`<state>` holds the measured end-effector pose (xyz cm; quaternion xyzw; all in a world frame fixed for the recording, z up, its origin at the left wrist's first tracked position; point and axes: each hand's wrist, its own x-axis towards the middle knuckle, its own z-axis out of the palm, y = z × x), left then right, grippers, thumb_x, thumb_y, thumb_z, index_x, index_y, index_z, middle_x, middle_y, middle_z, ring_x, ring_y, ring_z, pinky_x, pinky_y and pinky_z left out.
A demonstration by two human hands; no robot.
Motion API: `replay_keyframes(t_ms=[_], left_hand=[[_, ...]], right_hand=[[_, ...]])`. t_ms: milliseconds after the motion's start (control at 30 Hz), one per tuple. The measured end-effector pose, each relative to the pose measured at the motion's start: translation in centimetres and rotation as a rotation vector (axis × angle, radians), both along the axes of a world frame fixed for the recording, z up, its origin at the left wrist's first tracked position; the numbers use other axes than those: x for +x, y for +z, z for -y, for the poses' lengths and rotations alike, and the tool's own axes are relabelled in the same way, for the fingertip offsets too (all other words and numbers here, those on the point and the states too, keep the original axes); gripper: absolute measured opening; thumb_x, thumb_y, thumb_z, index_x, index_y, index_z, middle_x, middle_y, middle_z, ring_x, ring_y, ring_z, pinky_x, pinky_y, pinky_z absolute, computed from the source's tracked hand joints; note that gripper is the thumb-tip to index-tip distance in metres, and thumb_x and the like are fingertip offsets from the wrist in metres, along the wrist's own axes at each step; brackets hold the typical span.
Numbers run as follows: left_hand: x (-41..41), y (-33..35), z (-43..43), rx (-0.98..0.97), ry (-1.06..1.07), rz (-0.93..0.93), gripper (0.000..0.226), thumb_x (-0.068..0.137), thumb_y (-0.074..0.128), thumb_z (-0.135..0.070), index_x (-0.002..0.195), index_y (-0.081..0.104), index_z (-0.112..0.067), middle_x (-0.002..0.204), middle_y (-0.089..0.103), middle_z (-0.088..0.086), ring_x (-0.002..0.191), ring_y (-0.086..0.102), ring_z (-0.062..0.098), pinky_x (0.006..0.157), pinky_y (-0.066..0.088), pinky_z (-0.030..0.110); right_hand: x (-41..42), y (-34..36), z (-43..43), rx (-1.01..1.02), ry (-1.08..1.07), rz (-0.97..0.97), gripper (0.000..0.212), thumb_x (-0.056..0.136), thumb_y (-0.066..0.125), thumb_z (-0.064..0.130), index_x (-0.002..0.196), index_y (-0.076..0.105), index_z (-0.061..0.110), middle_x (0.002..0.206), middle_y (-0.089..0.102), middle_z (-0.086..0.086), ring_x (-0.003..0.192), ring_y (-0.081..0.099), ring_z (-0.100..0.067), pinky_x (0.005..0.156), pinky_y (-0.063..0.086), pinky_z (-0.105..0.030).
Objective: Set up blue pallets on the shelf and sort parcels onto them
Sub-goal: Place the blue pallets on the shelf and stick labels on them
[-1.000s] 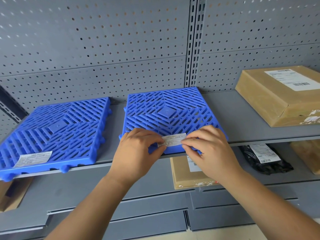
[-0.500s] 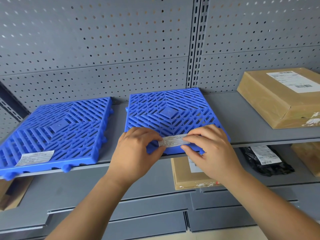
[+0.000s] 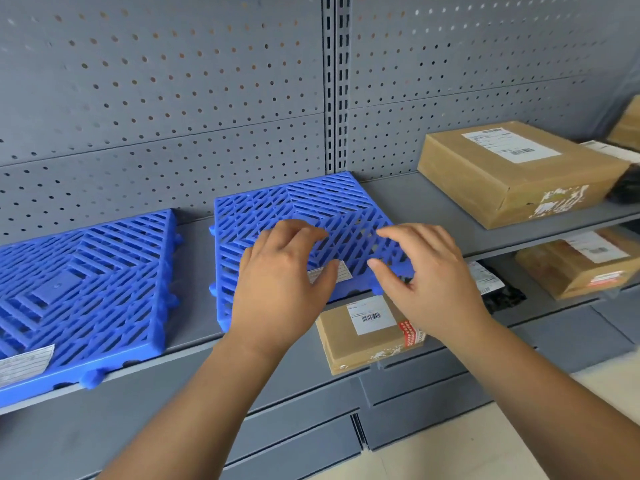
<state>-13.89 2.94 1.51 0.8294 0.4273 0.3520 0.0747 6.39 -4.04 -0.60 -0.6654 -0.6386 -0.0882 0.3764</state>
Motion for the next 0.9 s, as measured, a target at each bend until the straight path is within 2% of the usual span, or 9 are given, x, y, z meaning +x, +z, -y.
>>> replay_keyframes(t_ms=[100, 267, 433, 567, 767, 900], left_hand=[[1.6, 0.3, 0.3, -0.001, -0.034, -0.005, 0.042, 0.089, 0.070, -0.039, 0.128, 0.067, -0.023, 0.127, 0.061, -0.002, 0.111, 0.059, 0.028, 0.094, 0.049, 0.050], [4.9, 0.6, 1.9, 0.020, -0.131, -0.006, 0.047, 0.089, 0.068, -0.040, 0.133, 0.062, -0.025, 0.132, 0.057, -0.001, 0.112, 0.055, 0.028, 0.095, 0.047, 0.050], [9.0, 0.8, 4.4, 0.040, -0.190, -0.015, 0.048, 0.087, 0.071, -0.038, 0.132, 0.062, -0.024, 0.132, 0.057, 0.000, 0.114, 0.056, 0.029, 0.094, 0.047, 0.049], [13.1, 1.1, 6.7, 0.056, -0.228, -0.025, 0.050, 0.087, 0.069, -0.042, 0.134, 0.058, -0.027, 0.133, 0.054, -0.003, 0.115, 0.054, 0.026, 0.095, 0.047, 0.049], [21.0, 1.3, 11.4, 0.066, -0.265, -0.057, 0.049, 0.087, 0.066, -0.044, 0.134, 0.058, -0.029, 0.131, 0.055, -0.004, 0.111, 0.054, 0.027, 0.091, 0.046, 0.045], [26.5, 1.0, 14.4, 0.054, -0.288, -0.084, 0.051, 0.088, 0.067, -0.044, 0.135, 0.056, -0.029, 0.134, 0.054, -0.005, 0.114, 0.053, 0.026, 0.093, 0.044, 0.044]], right_hand=[[0.5, 0.4, 1.5, -0.055, -0.107, -0.052, 0.041, 0.094, 0.068, 0.036, 0.129, 0.062, 0.016, 0.125, 0.064, 0.000, 0.114, 0.055, -0.028, 0.098, 0.045, -0.043], [2.2, 0.9, 4.6, -0.099, -0.243, -0.143, 0.050, 0.094, 0.060, 0.043, 0.138, 0.055, 0.018, 0.136, 0.058, -0.001, 0.126, 0.049, -0.027, 0.103, 0.044, -0.046], [5.1, 1.3, 7.8, -0.113, -0.330, -0.182, 0.056, 0.092, 0.049, 0.053, 0.140, 0.052, 0.023, 0.139, 0.055, 0.000, 0.127, 0.048, -0.027, 0.101, 0.045, -0.052], [8.8, 1.6, 10.9, -0.112, -0.385, -0.198, 0.062, 0.090, 0.042, 0.058, 0.141, 0.050, 0.024, 0.140, 0.054, 0.000, 0.128, 0.046, -0.027, 0.102, 0.045, -0.051], [16.2, 1.4, 16.5, -0.118, -0.468, -0.227, 0.052, 0.096, 0.057, 0.044, 0.142, 0.050, 0.022, 0.142, 0.052, -0.001, 0.133, 0.044, -0.028, 0.106, 0.042, -0.050], [21.0, 1.6, 19.9, -0.110, -0.506, -0.239, 0.051, 0.095, 0.058, 0.044, 0.140, 0.051, 0.022, 0.139, 0.054, 0.000, 0.126, 0.045, -0.025, 0.103, 0.044, -0.049]])
